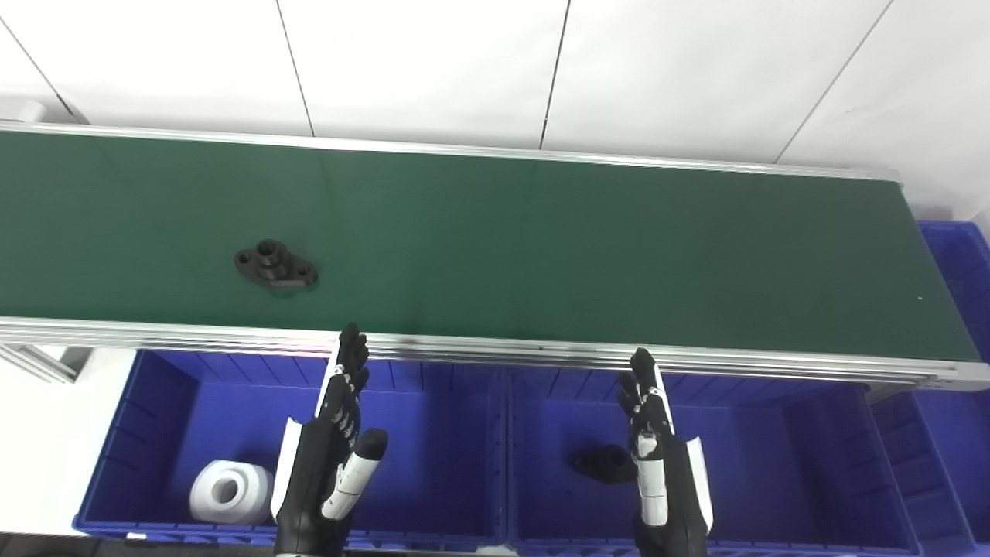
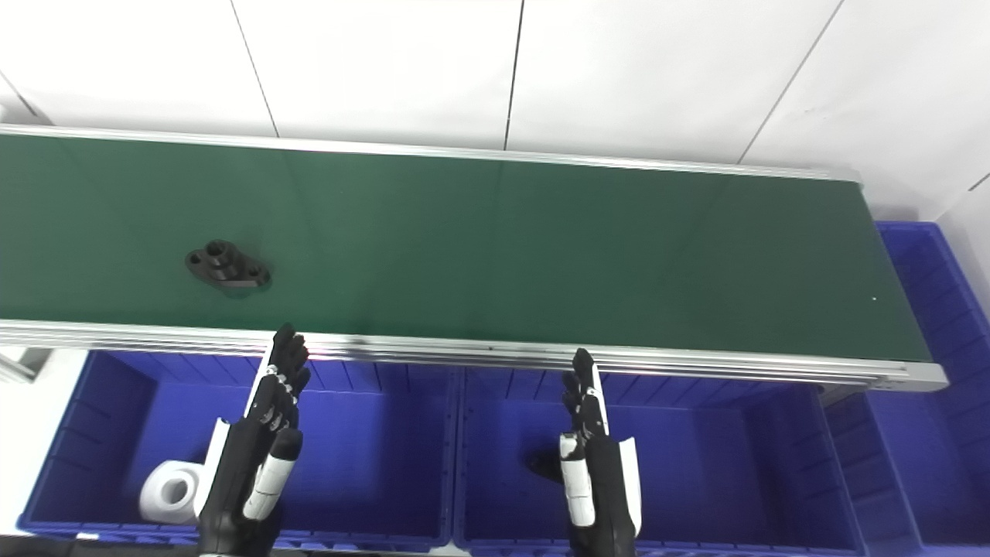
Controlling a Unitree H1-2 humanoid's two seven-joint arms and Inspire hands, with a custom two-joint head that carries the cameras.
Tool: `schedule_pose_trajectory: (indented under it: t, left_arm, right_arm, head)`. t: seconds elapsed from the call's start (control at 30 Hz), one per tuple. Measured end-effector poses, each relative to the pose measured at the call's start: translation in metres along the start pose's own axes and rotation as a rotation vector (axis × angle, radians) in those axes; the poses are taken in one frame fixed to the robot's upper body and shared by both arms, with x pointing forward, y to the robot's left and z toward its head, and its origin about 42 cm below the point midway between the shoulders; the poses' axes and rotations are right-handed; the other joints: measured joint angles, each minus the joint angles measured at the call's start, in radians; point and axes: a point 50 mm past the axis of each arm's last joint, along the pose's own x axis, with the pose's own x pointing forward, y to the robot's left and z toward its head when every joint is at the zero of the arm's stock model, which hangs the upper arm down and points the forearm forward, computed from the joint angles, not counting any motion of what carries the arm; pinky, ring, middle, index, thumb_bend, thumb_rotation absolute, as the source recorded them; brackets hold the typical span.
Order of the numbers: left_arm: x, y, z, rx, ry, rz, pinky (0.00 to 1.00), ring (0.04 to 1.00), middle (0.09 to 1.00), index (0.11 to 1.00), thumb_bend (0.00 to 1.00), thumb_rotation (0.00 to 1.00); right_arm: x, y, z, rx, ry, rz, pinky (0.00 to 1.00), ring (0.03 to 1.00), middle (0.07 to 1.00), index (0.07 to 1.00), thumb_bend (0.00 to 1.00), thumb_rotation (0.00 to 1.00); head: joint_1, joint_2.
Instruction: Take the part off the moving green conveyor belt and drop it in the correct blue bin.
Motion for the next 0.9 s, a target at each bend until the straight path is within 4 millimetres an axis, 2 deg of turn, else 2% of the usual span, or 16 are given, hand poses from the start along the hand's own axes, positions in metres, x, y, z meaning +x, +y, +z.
schedule_pose_trajectory:
  t: [0.9]
  left_arm:
    - [0.0002, -0.0032, -0.0019, -0.009, -0.003, 0.003, 1.00, 1.000, 1.000, 1.000, 0.84, 0.84]
  right_arm:
    - [-0.0008, -0.0006, -0.0014, 0.003, 0.005, 0.022, 0.98, 0.965, 1.000, 1.000, 0.81, 0.98]
  head:
    - [0.005, -0.009]
